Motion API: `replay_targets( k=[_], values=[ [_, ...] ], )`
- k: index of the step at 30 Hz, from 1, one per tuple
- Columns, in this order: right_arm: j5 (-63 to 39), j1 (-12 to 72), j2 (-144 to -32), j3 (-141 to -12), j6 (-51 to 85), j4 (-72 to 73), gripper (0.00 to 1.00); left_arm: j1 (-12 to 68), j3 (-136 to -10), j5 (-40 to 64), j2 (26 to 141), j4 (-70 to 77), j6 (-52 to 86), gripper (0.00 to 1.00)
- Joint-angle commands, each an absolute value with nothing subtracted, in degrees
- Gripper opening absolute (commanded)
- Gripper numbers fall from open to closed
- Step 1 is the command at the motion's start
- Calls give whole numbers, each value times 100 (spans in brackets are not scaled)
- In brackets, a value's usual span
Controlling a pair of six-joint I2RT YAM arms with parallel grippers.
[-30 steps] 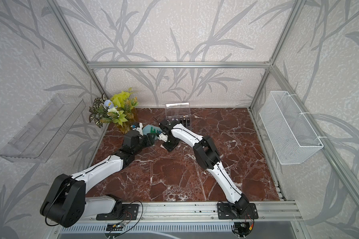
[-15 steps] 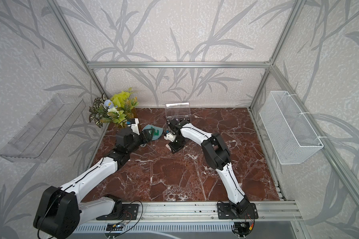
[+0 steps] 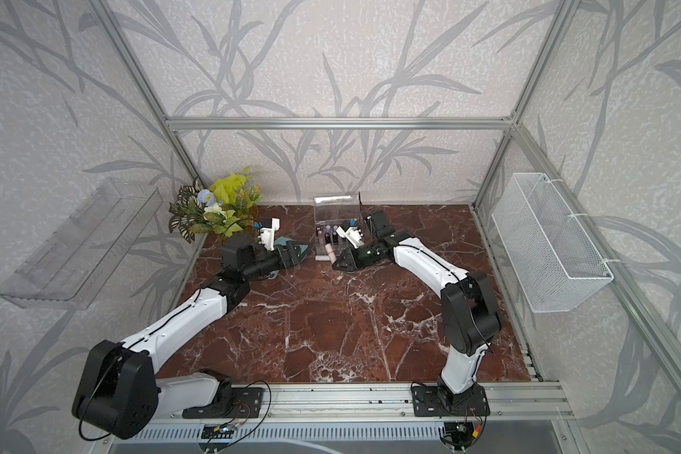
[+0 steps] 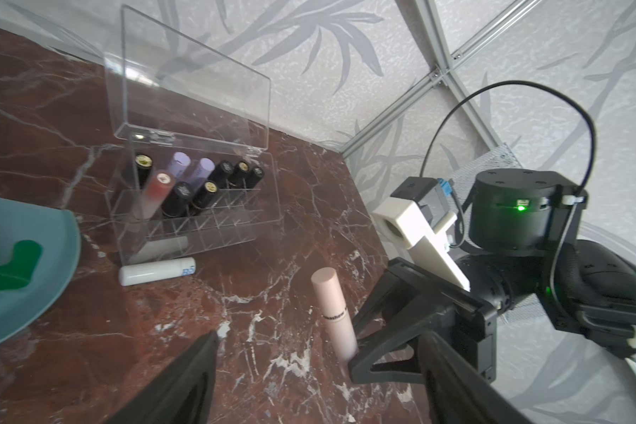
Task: Arrange the lipsticks in the organizer
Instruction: Pick up the lipstick at the center of the board.
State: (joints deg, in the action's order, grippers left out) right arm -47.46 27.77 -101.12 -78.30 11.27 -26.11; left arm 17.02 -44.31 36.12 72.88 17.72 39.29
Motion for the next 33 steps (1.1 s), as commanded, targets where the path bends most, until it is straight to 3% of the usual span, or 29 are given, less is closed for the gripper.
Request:
replay_targets(
  k=[1, 4, 6, 8, 12, 19, 24, 27, 33],
  values=[
    [-5262, 2759, -9799, -7686, 1428, -2143, 16, 1687, -4658, 4452, 7321, 2392, 4326, 85],
    [-5422, 2759, -9627, -7590, 1621, -1914, 16, 1703, -4668, 4665, 7343, 2554, 4457, 77],
    [-5545, 2766, -9556, -7562, 1724, -1818, 16, 1705, -4671, 4762, 7376, 2619, 4518, 64],
    [-5689, 2767, -9468, -7528, 1818, -1717, 16, 1715, -4663, 4763, 7396, 2617, 4532, 62],
    [-5849, 2797, -9289, -7322, 2056, -1366, 16, 1745, -4661, 4788, 7475, 2631, 4544, 63],
    [-6025, 2963, -9303, -7289, 2088, -1318, 16, 1897, -4737, 4891, 7670, 2709, 4594, 77],
    [-6016, 3067, -9378, -7457, 1951, -1548, 16, 1982, -4790, 4971, 7659, 2811, 4654, 76],
    [-6012, 3094, -9382, -7481, 1898, -1620, 16, 1986, -4786, 4940, 7634, 2834, 4675, 60],
    [-5959, 3107, -9336, -7451, 1863, -1668, 16, 1995, -4790, 4996, 7646, 2866, 4717, 40]
  ],
)
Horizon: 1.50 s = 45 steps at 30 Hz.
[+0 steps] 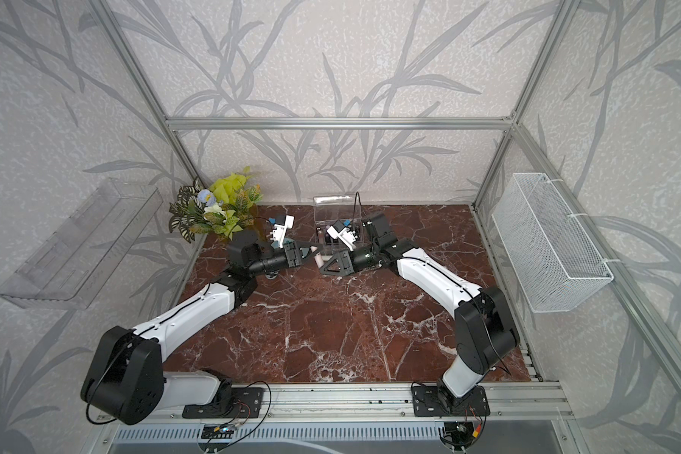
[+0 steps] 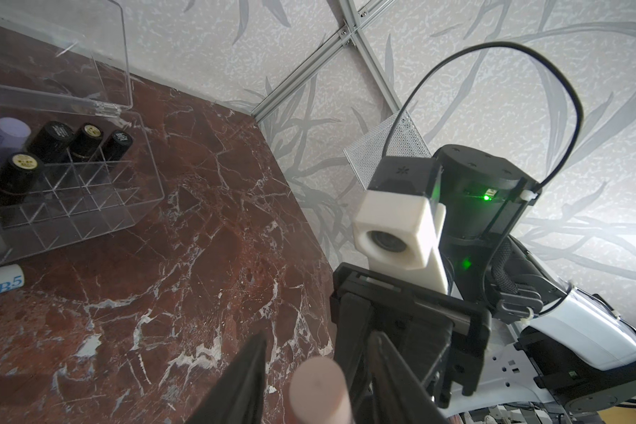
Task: Arrange the lipsticks in the organizer
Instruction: Pick up the lipstick at the center of the board.
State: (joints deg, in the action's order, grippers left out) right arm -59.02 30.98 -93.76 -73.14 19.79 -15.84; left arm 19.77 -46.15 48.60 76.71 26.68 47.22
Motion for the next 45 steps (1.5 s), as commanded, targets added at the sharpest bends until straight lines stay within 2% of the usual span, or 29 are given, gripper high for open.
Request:
replay_targets(
  k=[1, 5, 9, 13, 17, 24, 29, 31, 34, 36, 38, 41, 45],
  values=[
    [-5951, 3105, -9334, -7456, 1864, -1669, 16, 1995, -4792, 5009, 7629, 2865, 4708, 37],
    [-5924, 3107, -9343, -7510, 1855, -1701, 16, 2009, -4782, 5029, 7603, 2858, 4717, 31],
    [-5889, 3106, -9352, -7537, 1851, -1721, 16, 2013, -4794, 5083, 7611, 2900, 4766, 30],
    [-5854, 3108, -9338, -7541, 1828, -1745, 16, 2052, -4824, 5190, 7664, 2923, 4780, 44],
    [-5822, 3105, -9342, -7550, 1768, -1815, 16, 2083, -4870, 5250, 7717, 2825, 4695, 46],
    [-5750, 3104, -9346, -7559, 1683, -1922, 16, 2083, -4931, 5238, 7621, 2609, 4579, 27],
    [-5713, 3094, -9308, -7552, 1671, -1949, 17, 2083, -4957, 5194, 7594, 2501, 4486, 19],
    [-5673, 3080, -9284, -7536, 1660, -1974, 23, 2079, -4996, 5127, 7609, 2388, 4374, 17],
    [-5501, 3009, -9189, -7450, 1650, -1953, 43, 2079, -5204, 4905, 7716, 1993, 4059, 16],
    [-5324, 2881, -9055, -7369, 1645, -1943, 56, 2094, -5457, 4403, 7803, 1360, 3585, 16],
    [-5199, 2678, -8834, -7139, 1802, -1656, 66, 2203, -5791, 3119, 7868, 495, 2907, 16],
    [-5135, 2328, -8519, -6673, 2341, -846, 73, 2403, -5850, 1653, 8022, 494, 2449, 14],
    [-5134, 2084, -8326, -6278, 2820, -152, 75, 2526, -5772, 866, 8362, 1221, 2342, 13]
  ],
)
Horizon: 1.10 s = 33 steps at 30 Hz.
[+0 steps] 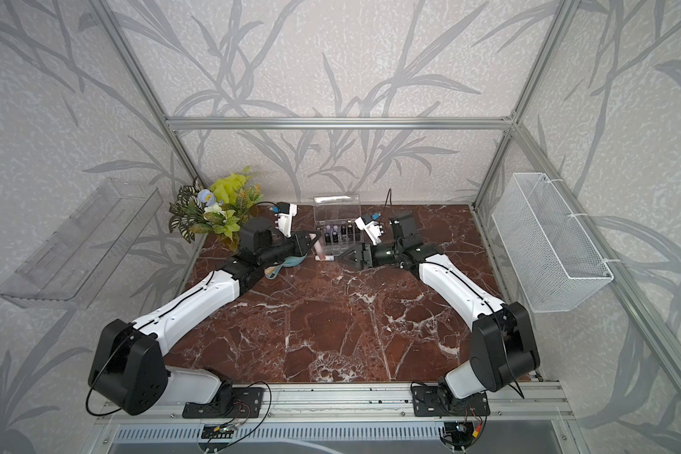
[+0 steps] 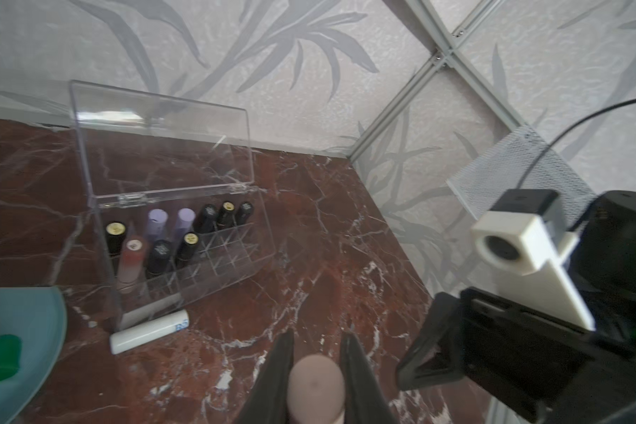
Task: Arrange the lipsticks in the organizer
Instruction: Pick up the lipstick at the center of the board, then place the lipstick in the storage box.
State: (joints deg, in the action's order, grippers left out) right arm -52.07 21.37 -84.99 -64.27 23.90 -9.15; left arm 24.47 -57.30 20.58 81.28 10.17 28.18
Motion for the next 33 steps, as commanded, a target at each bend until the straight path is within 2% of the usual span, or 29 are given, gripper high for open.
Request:
replay_targets(
  k=[1, 11, 16, 21, 28, 33],
  values=[
    [-5119, 2059, -8308, -6226, 2850, -94, 75, 2597, -5810, 641, 8462, 1368, 2228, 13],
    [-5054, 1929, -8205, -6000, 2950, 148, 76, 3244, -6917, 44, 9763, 2312, 951, 14],
    [-5121, 1541, -7808, -5695, 3034, 278, 77, 3434, -6969, -232, 10427, 3360, 536, 14],
    [-5304, 1160, -7474, -5218, 3338, 721, 78, 3529, -7249, -603, 11024, 3590, 350, 14],
    [-5817, 920, -7602, -4844, 3996, 1603, 78, 3585, -7286, -1057, 11544, 4126, 227, 14],
    [-5938, 844, -7490, -4758, 3916, 1460, 78, 3578, -7755, -1245, 11895, 3973, 129, 13]
  ],
)
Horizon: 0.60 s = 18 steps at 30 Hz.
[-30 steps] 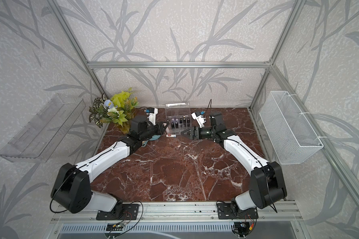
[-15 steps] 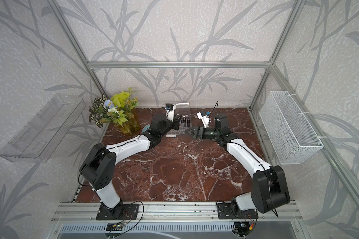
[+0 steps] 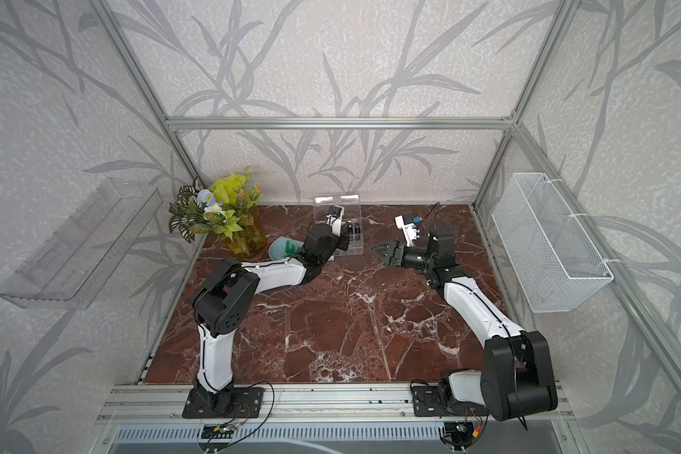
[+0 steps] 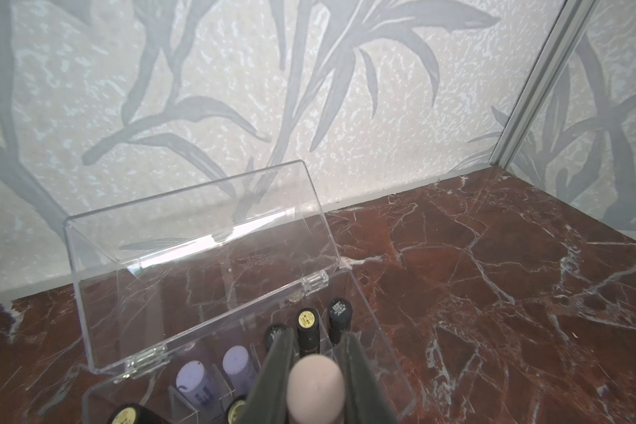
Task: Arrange the lipsticks in the organizer
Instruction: Place the lipstick in the storage box.
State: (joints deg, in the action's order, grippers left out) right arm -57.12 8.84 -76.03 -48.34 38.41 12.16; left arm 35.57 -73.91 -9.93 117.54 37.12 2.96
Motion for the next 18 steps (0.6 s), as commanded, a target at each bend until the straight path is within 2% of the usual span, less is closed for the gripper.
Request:
replay_targets(
  k=[1, 18],
  values=[
    [-5946, 831, -7478, -4723, 3911, 1463, 78, 3577, -7870, -1289, 11978, 3910, 106, 13],
    [-6150, 826, -7825, -4531, 4357, 2271, 78, 3199, -8624, -967, 12782, 3416, 700, 13]
  ],
)
